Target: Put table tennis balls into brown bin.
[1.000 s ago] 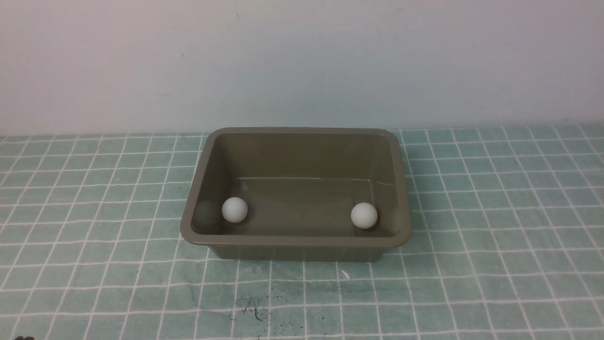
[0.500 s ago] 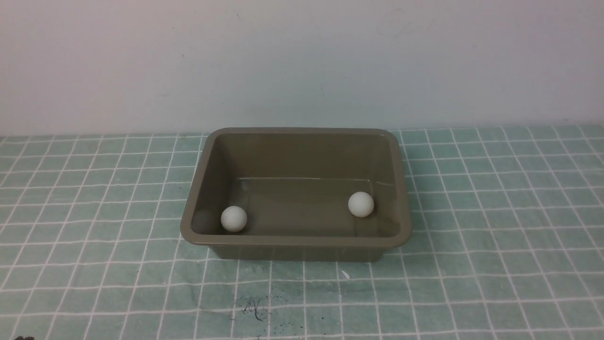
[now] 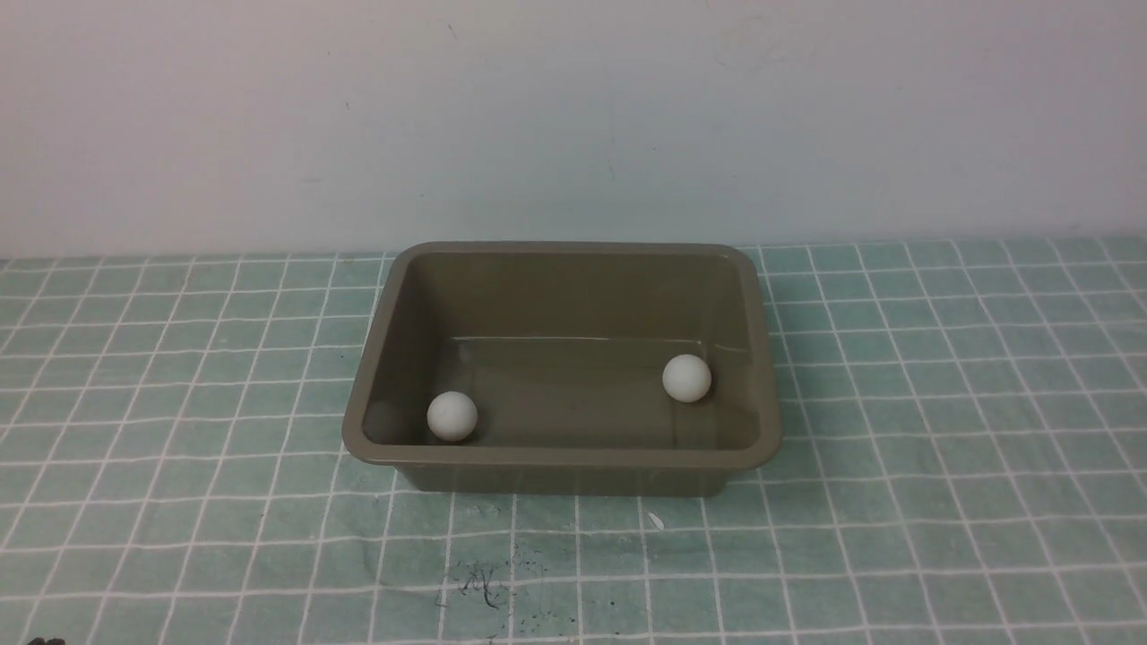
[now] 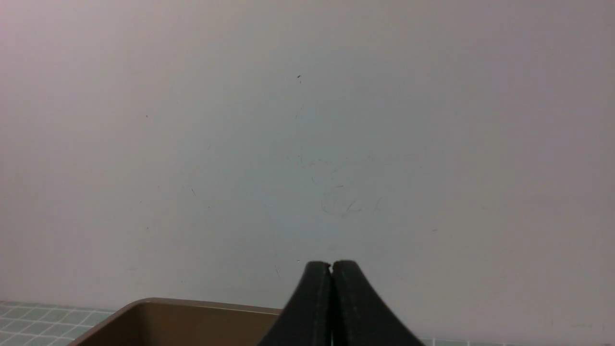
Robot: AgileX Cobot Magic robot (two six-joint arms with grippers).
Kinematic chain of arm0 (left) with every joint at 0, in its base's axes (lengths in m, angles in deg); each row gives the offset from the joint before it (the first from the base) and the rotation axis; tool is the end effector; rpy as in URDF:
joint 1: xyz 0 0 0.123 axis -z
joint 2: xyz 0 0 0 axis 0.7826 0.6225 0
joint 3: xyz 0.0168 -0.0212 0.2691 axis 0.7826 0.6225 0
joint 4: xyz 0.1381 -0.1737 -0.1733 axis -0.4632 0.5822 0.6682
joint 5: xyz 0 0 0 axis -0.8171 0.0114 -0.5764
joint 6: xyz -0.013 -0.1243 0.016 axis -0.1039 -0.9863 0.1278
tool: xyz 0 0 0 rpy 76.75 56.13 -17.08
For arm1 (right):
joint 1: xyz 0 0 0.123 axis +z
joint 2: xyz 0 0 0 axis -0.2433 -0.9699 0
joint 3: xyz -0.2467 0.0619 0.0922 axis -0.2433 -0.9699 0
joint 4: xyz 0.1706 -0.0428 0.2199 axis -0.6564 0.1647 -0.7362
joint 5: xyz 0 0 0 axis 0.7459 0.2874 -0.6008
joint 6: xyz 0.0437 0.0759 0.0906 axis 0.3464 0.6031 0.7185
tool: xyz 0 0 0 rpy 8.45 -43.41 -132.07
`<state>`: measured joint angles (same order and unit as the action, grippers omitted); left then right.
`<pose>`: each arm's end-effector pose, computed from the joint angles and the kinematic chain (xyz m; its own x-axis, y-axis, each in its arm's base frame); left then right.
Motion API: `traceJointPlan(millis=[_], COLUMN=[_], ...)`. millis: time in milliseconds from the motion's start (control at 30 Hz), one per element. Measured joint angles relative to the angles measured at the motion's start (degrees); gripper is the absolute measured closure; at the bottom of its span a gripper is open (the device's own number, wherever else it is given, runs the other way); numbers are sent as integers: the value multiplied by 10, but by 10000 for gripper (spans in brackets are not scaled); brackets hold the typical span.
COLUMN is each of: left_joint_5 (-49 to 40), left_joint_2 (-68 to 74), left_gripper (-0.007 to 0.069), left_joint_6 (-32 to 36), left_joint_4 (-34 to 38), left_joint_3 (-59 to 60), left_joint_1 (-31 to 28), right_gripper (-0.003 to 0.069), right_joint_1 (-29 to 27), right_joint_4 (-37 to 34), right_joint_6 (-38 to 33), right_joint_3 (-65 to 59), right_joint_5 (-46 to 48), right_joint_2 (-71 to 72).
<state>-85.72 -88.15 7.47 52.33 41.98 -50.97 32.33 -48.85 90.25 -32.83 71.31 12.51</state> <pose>0.1306 -0.0026 0.1605 -0.3009 0.0664 -0.9513 0.0381 0.9976 0.0576 0.0966 0.0198 0.3145 0.0513 0.1795 -0.9824 -0.2371 0.9578 0.1626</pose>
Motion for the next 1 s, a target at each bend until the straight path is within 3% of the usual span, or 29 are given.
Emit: traceJointPlan(millis=[200,400,533,1000], left_joint_5=[0,0,0,0], left_joint_2=[0,0,0,0], left_gripper=[629,629,629,629], left_joint_6=[0,0,0,0], left_joint_4=[0,0,0,0], left_joint_3=[0,0,0,0], left_joint_1=[0,0,0,0], right_gripper=[673,673,673,673], right_joint_1=[-18,-142,-188,-199], right_joint_4=[6,-20,-28,-33], right_joint_6=[-1,-7,-30,-57], right_joint_3=[-9,-112,-206,-223], right_joint_5=[26,44,43,3], right_joint_2=[0,0,0,-1])
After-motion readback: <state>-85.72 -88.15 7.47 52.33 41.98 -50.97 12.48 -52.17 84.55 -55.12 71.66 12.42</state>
